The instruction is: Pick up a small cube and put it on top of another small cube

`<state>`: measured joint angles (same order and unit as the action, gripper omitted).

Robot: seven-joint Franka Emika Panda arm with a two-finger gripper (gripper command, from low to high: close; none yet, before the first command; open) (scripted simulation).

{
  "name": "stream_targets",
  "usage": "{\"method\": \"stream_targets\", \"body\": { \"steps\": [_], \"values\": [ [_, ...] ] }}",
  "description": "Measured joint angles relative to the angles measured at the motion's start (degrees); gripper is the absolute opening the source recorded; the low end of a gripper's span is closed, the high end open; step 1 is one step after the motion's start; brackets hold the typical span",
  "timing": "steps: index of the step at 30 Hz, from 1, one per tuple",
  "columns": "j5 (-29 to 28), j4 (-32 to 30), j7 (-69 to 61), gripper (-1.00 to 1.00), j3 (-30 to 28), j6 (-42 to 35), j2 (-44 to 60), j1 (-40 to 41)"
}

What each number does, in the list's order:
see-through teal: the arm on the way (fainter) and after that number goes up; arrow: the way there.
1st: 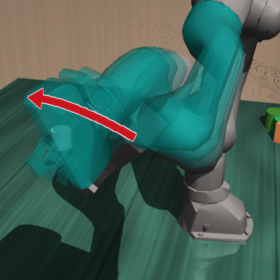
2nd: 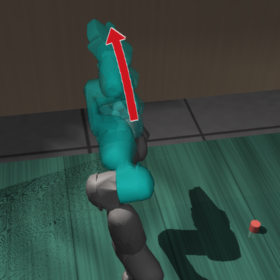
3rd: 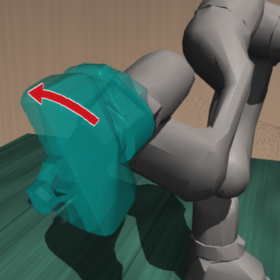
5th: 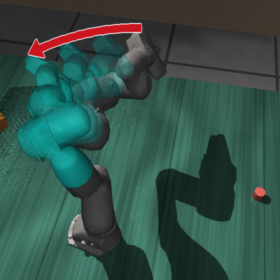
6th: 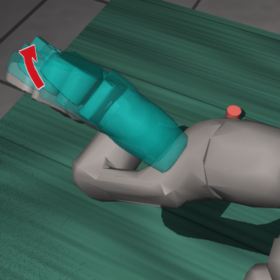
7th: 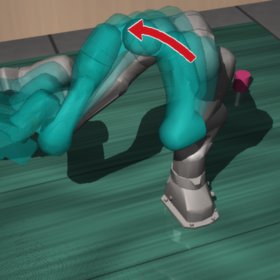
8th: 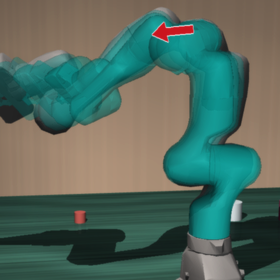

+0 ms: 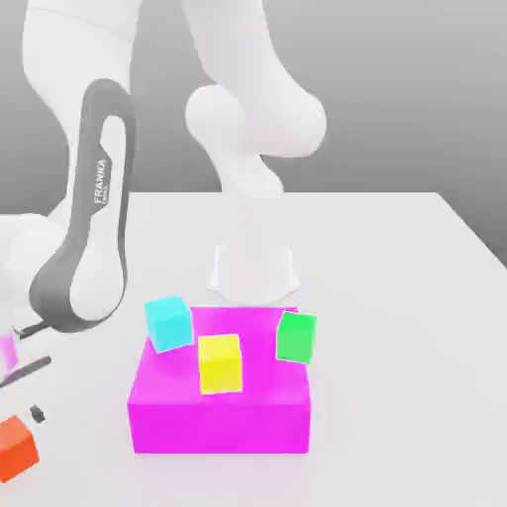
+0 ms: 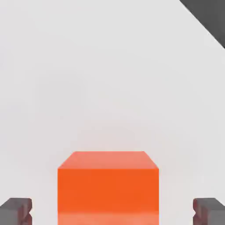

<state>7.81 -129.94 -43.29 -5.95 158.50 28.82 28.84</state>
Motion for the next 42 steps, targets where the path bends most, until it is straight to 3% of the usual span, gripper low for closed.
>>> {"method": "stream_targets", "body": {
  "steps": [5,9,18,24,30,37,42],
  "values": [
    [0.1,0.1,-0.1,-1.0,0.1,0.1,0.3,0.1],
    [-1.8,-1.5,1.3,-1.0,-1.2,-5.3,-6.7,-0.9],
    [-18.9,-11.9,32.0,-1.0,-6.8,-13.1,-23.9,-8.5],
    [-24.1,-19.2,49.4,-1.0,-5.1,-18.3,-36.4,-8.9],
    [-21.8,-26.9,61.5,-1.0,-1.7,-22.4,-48.9,-8.3],
    [-13.1,-35.9,71.1,-1.0,0.6,-26.6,-62.8,-10.2],
    [-11.6,-39.6,72.2,-1.0,0.7,-17.5,-57.4,-10.5]
  ]
}}
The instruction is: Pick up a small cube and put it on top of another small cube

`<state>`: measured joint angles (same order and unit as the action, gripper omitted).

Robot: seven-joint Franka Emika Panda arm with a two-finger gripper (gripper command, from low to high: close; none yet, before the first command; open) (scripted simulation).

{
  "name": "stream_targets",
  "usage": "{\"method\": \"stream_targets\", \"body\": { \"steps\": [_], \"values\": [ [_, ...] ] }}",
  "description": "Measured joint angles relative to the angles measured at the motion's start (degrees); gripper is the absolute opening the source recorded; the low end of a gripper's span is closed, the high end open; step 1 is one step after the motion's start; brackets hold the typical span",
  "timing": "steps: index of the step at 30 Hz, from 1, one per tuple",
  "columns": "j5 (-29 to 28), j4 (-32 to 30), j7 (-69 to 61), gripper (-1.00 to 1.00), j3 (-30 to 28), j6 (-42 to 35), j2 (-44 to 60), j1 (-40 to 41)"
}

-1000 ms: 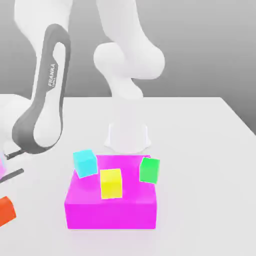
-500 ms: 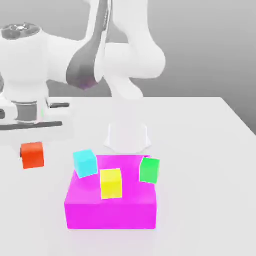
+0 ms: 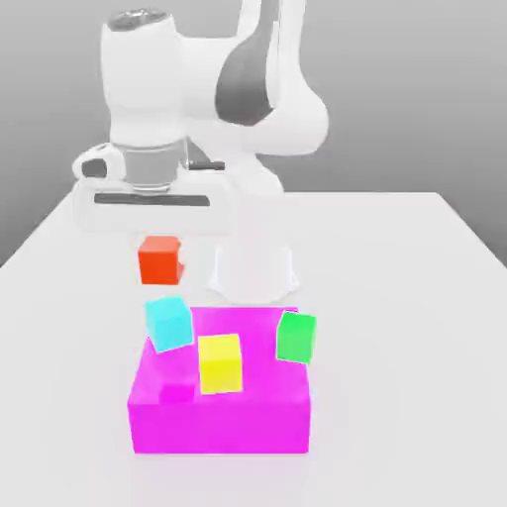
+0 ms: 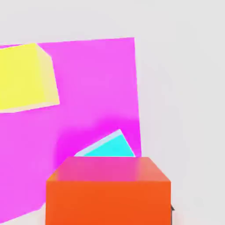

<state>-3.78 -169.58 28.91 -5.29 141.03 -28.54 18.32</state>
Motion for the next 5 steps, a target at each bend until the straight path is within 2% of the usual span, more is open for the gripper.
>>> {"method": "stream_targets", "body": {
  "steps": [1,2,5],
  "values": [
    [0.0,-0.6,0.0,-1.0,-0.1,2.4,1.8,0.0],
    [-0.1,-1.1,0.0,1.0,-0.1,4.4,3.3,0.1],
    [-0.1,-1.1,0.0,1.0,-0.1,4.4,3.3,0.1]
  ]
}}
